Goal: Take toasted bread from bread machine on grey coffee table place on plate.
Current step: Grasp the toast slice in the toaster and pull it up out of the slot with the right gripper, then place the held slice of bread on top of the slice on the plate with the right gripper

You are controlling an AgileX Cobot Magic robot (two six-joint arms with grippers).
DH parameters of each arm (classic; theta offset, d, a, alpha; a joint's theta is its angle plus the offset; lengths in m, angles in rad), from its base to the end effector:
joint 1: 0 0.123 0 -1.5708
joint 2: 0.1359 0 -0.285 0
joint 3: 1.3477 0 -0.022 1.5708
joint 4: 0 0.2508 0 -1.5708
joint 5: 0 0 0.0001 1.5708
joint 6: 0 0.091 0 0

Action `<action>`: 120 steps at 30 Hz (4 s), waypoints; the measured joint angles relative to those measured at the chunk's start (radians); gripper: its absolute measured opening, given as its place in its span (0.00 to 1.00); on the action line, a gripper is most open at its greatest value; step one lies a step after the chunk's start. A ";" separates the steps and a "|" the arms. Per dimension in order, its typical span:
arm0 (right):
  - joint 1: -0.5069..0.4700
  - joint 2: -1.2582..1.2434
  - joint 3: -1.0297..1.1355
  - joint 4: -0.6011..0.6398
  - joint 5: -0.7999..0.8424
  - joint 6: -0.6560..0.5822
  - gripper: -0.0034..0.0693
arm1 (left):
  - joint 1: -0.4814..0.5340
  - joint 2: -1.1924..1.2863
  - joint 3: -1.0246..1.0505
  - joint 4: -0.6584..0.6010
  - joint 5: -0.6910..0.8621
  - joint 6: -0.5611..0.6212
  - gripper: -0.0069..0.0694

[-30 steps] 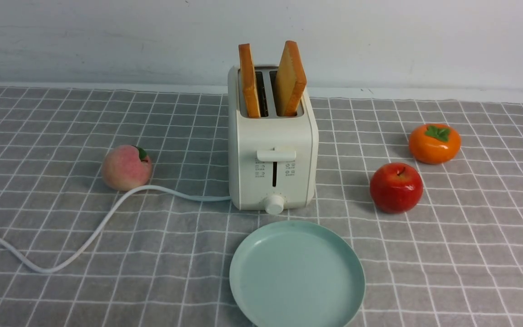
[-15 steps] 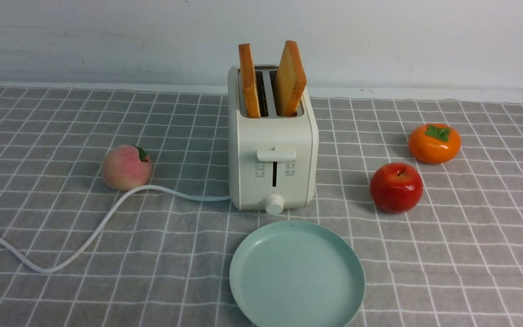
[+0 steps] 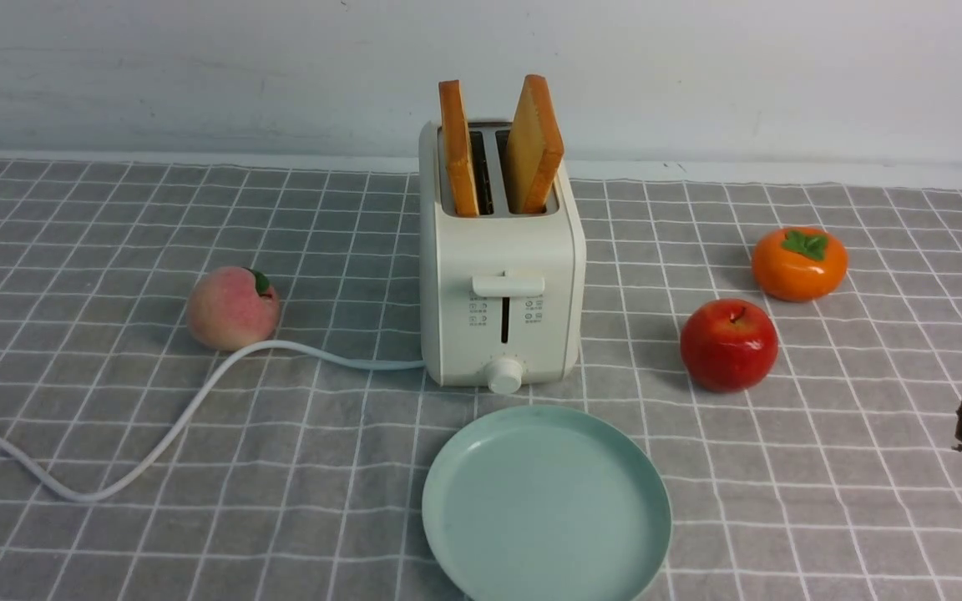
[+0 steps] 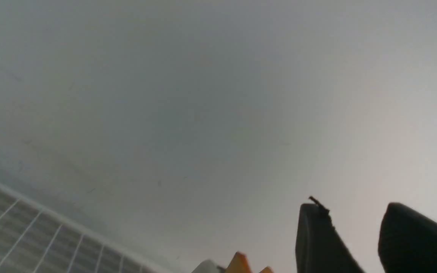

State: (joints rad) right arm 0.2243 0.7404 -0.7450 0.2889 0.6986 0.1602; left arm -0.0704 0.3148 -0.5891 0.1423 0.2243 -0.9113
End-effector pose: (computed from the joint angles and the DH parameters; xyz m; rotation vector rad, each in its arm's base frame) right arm 0.1326 0.0474 0.3373 0.0666 2.1962 0.5460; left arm 0.0604 -0.0014 0.3690 -0.5290 1.3670 -0.6684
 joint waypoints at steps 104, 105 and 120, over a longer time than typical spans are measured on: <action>-0.123 0.859 -1.017 0.416 0.012 -0.444 0.20 | -0.224 0.826 -0.252 -0.190 0.580 0.378 0.40; -0.148 0.838 -1.017 0.405 0.063 -0.449 0.20 | -0.224 0.826 -0.252 -0.201 0.558 0.378 0.40; -0.119 0.787 -0.835 0.680 0.493 -0.592 0.20 | -0.224 0.880 -0.252 -0.492 0.207 0.378 0.40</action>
State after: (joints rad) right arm 0.1053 1.5277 -1.5798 0.9684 1.1912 -0.4321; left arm -0.2945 1.1950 -0.8411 -0.3502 0.4310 -0.5330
